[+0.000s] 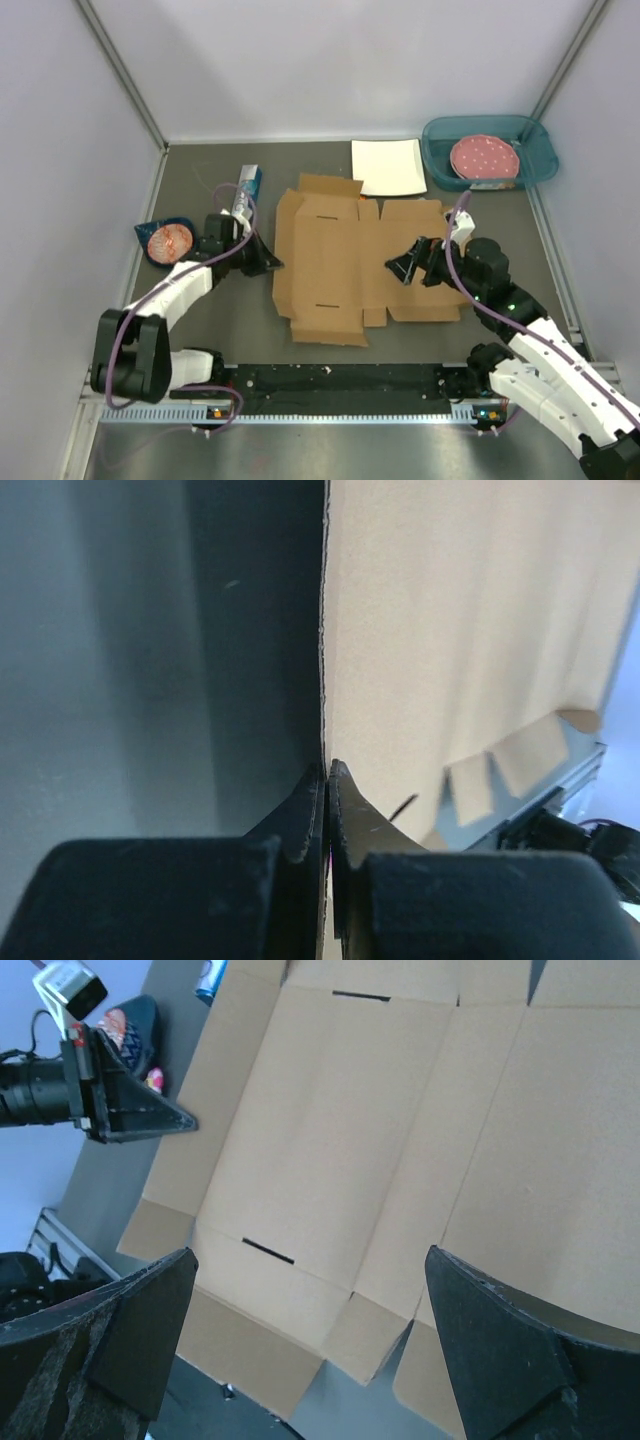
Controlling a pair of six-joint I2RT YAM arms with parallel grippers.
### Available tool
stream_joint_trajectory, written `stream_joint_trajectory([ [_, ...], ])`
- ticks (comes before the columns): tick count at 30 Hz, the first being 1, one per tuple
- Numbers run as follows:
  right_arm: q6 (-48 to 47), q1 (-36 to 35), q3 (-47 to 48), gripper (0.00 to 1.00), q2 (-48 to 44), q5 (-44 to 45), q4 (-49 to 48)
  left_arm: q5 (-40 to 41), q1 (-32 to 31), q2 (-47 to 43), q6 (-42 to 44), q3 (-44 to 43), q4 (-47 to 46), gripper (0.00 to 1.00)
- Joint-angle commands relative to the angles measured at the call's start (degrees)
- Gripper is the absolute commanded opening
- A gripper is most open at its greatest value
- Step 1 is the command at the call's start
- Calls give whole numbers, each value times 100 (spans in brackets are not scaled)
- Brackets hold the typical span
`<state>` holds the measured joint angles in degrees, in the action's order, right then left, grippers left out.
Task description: Fold the paper box
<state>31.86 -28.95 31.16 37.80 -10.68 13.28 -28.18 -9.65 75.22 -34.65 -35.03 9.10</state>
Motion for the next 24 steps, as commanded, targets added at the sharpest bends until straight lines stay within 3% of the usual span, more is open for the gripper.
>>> stream_joint_trajectory([
  [1, 22, 39, 994, 99, -264, 30, 201, -292, -90, -1007, 126, -978, 100, 0],
  [9, -188, 39, 2640, 99, -387, 136, 1080, -1214, -1029, -931, 327, -3200, 706, 0],
  [17, -487, 47, 3432, 99, -809, 233, 1766, -2357, -1197, -1027, 205, -4055, 672, 0],
  [24, -637, 47, 3669, 99, -1020, -750, 1810, -3035, -1197, -1053, 590, -4881, 1260, 0],
])
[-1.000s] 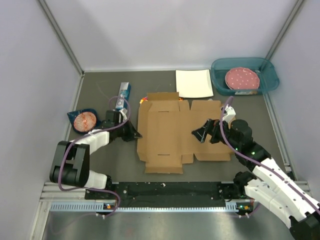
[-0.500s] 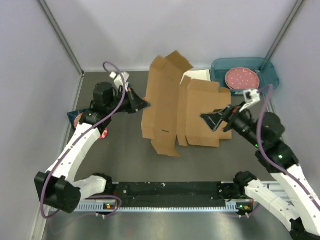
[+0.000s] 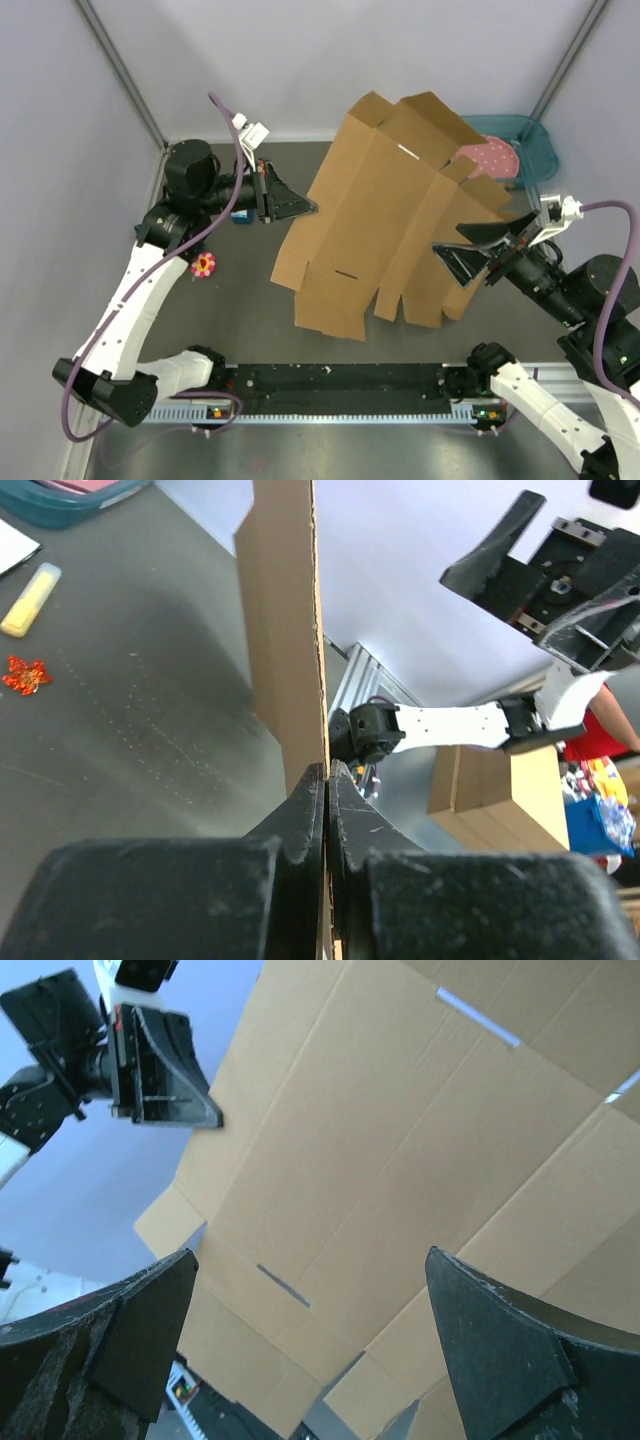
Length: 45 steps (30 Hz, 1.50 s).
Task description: Fold the paper box
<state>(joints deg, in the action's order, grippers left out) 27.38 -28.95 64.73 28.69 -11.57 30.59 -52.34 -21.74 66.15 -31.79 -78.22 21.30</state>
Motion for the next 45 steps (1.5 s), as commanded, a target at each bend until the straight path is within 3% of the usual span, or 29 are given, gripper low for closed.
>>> stream_joint_trajectory([
  [1, -232, 47, 330, 99, -118, -766, 79, -663, 12, -155, 349, -633, 76, 0],
  [6, -329, 39, 304, 99, -170, -1110, 132, -375, 47, 485, 1050, -1028, 795, 0],
  [10, -408, 39, 49, 99, -310, -996, 184, -329, 213, 1774, 1588, -1152, 1227, 0],
  [15, -452, 47, -293, 99, -416, -891, 246, -505, 609, 3139, 1668, -1792, 1315, 0],
  [20, -540, 39, -347, 99, -312, -829, 298, -60, 715, 3853, 1388, -2181, 1149, 28],
  [22, -567, 39, -347, 99, -285, -803, 299, 283, 802, 3660, 1168, -2049, 772, 31],
  [25, -576, 39, -382, 99, -232, -741, 281, 1214, 960, 2932, 527, -1225, -279, 57],
  [27, -567, 47, -452, 99, -241, -645, 281, 1810, 1022, 2310, -45, -469, -782, 98],
  [30, -532, 39, -610, 99, -249, -522, 237, 2777, 961, 1432, -652, 427, -1031, 98],
  [33, -426, 39, -768, 99, -250, -399, 158, 4130, 278, 317, -1179, 1613, -769, 98],
  [34, -356, 47, -812, 99, -232, -381, 123, 5553, -343, 41, -1363, 1904, -637, 98],
  [37, -242, 39, -962, 99, -171, -485, -79, 7705, -1547, -874, -3039, 2783, 645, 98],
  [38, -207, 39, -997, 99, -153, -634, -123, 7982, -1753, -1076, -3992, 3133, 874, 99],
  [41, -119, 39, -1076, 99, -92, -706, -246, 8344, -2343, -1534, -5525, 3435, 1762, 99],
  [45, 13, 39, -1164, 99, -21, -741, -334, 8442, -2984, -1159, -6294, 3357, 2299, 99],
])
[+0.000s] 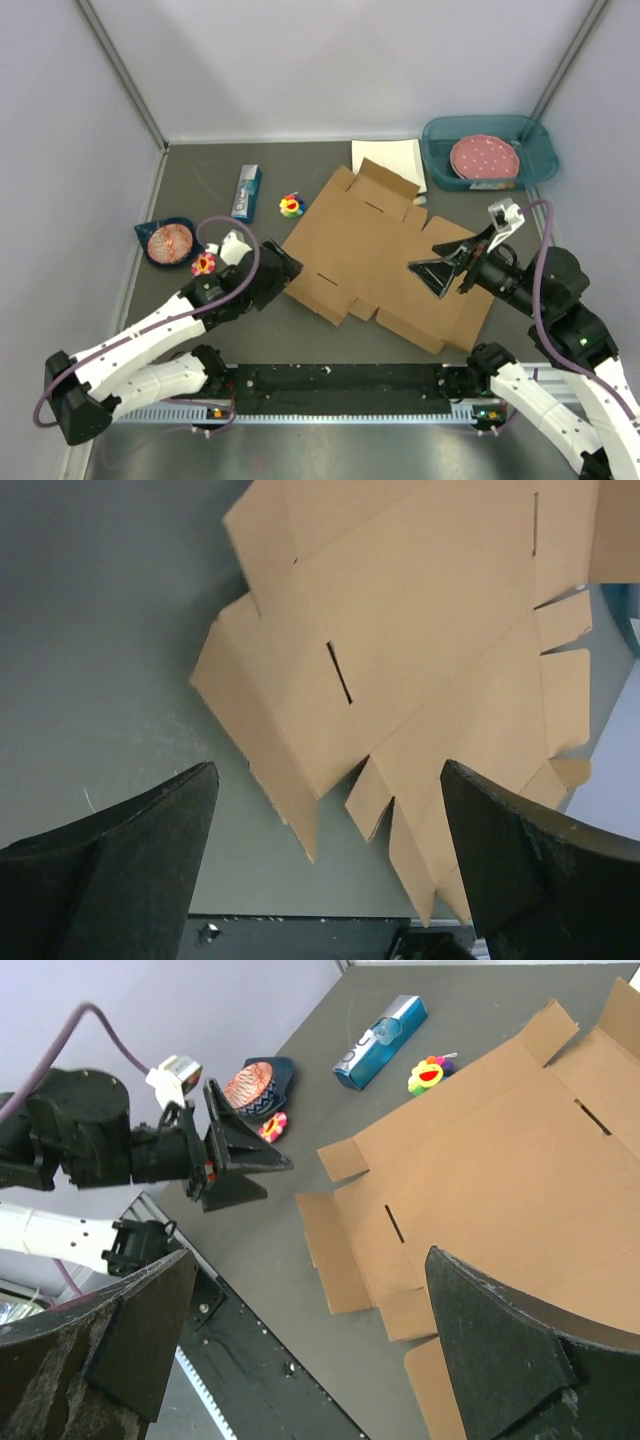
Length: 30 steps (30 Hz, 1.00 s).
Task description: Fold the paper box
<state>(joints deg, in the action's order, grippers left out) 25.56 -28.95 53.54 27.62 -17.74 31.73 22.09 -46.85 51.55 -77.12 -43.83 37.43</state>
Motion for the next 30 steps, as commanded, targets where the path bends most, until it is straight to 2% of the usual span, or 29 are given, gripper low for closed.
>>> stream_joint_trajectory([
  [1, 212, 39, -71, 99, 77, -125, -457, 982, -683, 425, -1884, -108, 835, 99],
  [8, 300, 47, -186, 99, -81, -72, -439, 815, -1159, 1138, -2526, 102, 547, 99],
  [11, 265, 39, -212, 99, -151, -46, -387, 762, -1186, 1252, -2527, 313, 161, 98],
  [15, 239, 39, -247, 99, -151, -46, -378, 1078, -1177, 1637, -2501, 560, -420, 97],
  [19, 177, 39, -212, 99, -107, -37, -308, 904, -1019, 2095, -1983, 587, -1123, 80],
  [20, 160, 47, -186, 99, -107, -19, -272, 859, -1019, 2157, -1843, 587, -1237, 69],
  [22, 142, 47, -168, 99, -116, 7, -237, 798, -1019, 2263, -1719, 683, -1606, 57],
  [23, 116, 39, -168, 99, -116, 42, -228, 728, -1010, 2272, -1562, 709, -1729, 42],
  [24, 142, 39, -168, 99, -107, 60, -219, 692, -975, 2307, -1465, 727, -1913, 34],
  [26, 142, 39, -186, 99, -125, 104, -211, 639, -949, 2333, -1236, 701, -1924, 21],
  [27, 151, 47, -186, 99, -125, 104, -202, 613, -923, 2325, -1165, 692, -1924, 8],
  [28, 168, 30, -186, 99, -142, 104, -193, 613, -914, 2281, -1121, 683, -1863, 1],
  [30, 160, 39, -125, 99, -169, 112, -167, 743, -896, 2019, -858, 640, -1748, 0],
])
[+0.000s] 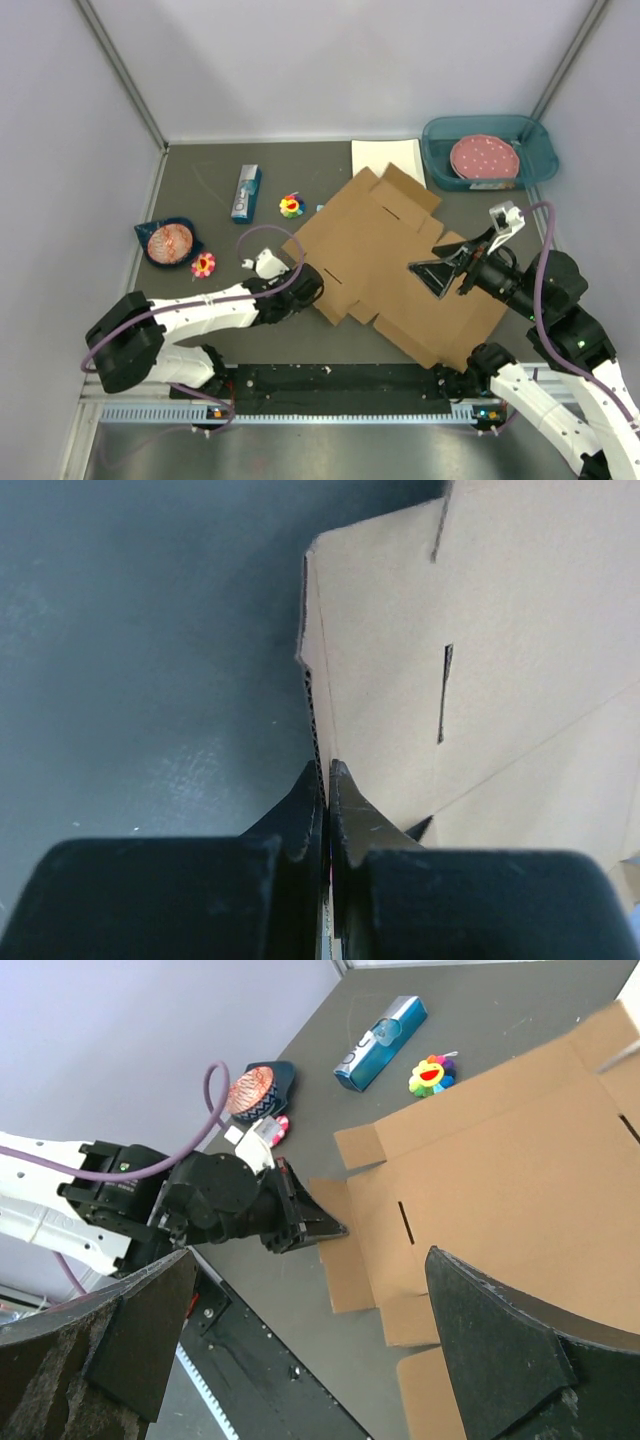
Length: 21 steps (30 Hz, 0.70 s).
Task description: Fold the paper box
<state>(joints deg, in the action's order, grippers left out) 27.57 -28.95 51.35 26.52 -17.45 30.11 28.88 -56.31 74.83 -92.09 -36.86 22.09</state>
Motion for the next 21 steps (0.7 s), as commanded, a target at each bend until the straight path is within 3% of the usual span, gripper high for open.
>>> stream_joint_trajectory([
  [1, -50, 39, 138, 99, -60, 93, 39, 108, 76, -441, 849, -162, -161, 0],
  [4, -182, 39, 454, 99, 2, 163, 135, 267, 313, -1091, 1999, -679, 243, 0],
  [5, -217, 39, 663, 99, 28, 207, 205, 223, 427, -1441, 2742, -847, 357, 0],
  [7, -314, 39, 884, 99, 116, 233, 258, -171, 919, -1768, 3902, -1346, 331, 0],
  [9, -384, 39, 1166, 99, 177, 251, 311, -592, 1593, -2138, 4522, -1726, 393, 0],
  [10, -410, 39, 1245, 99, 221, 251, 329, -1116, 1841, -2217, 5064, -2128, 454, 0],
  [15, -437, 47, 1465, 99, 231, 251, 364, -2648, 2914, -1929, 6185, -3484, 1305, 0],
  [21, -297, 39, 1492, 99, 152, 146, 373, -5495, 3047, -1436, 6608, -4627, 1360, 0],
])
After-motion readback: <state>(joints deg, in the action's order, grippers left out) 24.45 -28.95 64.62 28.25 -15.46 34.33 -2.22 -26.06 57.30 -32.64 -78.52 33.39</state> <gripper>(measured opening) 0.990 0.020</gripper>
